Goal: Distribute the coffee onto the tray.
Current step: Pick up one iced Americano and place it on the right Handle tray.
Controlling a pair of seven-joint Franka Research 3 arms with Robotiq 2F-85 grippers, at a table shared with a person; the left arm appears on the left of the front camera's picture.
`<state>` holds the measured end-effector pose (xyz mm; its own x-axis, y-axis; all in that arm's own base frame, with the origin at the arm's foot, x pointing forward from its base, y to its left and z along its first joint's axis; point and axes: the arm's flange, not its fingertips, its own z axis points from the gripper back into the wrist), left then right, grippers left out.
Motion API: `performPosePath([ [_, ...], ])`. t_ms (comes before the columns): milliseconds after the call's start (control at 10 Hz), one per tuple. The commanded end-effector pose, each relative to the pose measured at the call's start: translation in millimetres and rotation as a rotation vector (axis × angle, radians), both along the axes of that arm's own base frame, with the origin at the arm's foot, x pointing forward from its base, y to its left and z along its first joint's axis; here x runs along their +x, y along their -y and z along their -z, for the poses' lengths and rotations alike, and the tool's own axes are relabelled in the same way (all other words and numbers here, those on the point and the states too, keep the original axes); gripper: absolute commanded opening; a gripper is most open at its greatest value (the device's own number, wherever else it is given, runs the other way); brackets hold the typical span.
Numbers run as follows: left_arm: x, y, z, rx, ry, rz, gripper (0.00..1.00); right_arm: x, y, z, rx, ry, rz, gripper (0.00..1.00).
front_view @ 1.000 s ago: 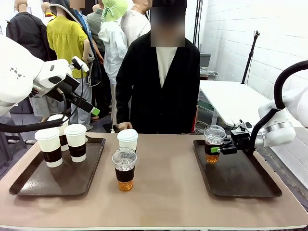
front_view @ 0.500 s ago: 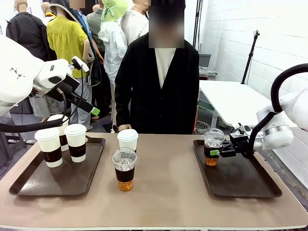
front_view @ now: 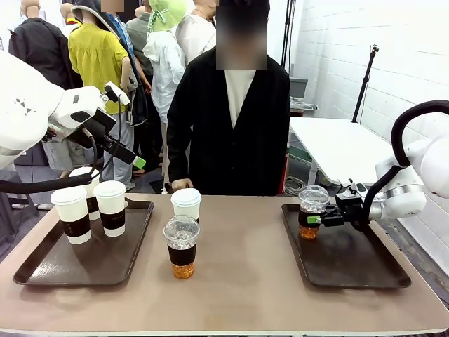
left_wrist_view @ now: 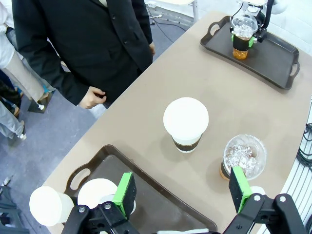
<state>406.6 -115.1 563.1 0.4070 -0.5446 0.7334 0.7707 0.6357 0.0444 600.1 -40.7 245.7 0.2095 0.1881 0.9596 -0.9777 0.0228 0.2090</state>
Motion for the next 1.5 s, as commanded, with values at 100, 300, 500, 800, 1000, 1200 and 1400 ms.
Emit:
performPosePath([
  [100, 0.1, -1.6, 0.7, -0.008, -0.007, 0.003, 1.0, 9.7, 3.2, 1.6, 0.026, -0.048, -0.002, 0.95],
  [300, 0.1, -1.6, 0.7, -0.008, -0.007, 0.003, 1.0, 7.5, 1.7, 1.6, 0.013, -0.072, -0.007, 1.0],
  [500, 0.1, -1.6, 0.7, -0.008, -0.007, 0.003, 1.0, 1.7, 2.7, 0.4, -0.006, -0.083, -0.005, 1.0],
  [800, 0.1, -1.6, 0.7, -0.008, -0.007, 0.003, 1.0, -7.9, 12.1, 0.0, -0.031, -0.095, 0.02, 1.0],
  [1000, 0.1, -1.6, 0.7, -0.008, -0.007, 0.003, 1.0, -20.7, 23.3, -4.3, -0.044, -0.093, 0.046, 1.0],
  [1200, 0.1, -1.6, 0.7, -0.008, -0.007, 0.003, 1.0, -36.1, 35.9, -7.8, -0.048, -0.093, 0.074, 1.0],
  [1400, 0.1, -1.6, 0.7, -0.008, -0.007, 0.003, 1.0, -53.1, 48.3, -8.7, -0.059, -0.096, 0.102, 1.0],
])
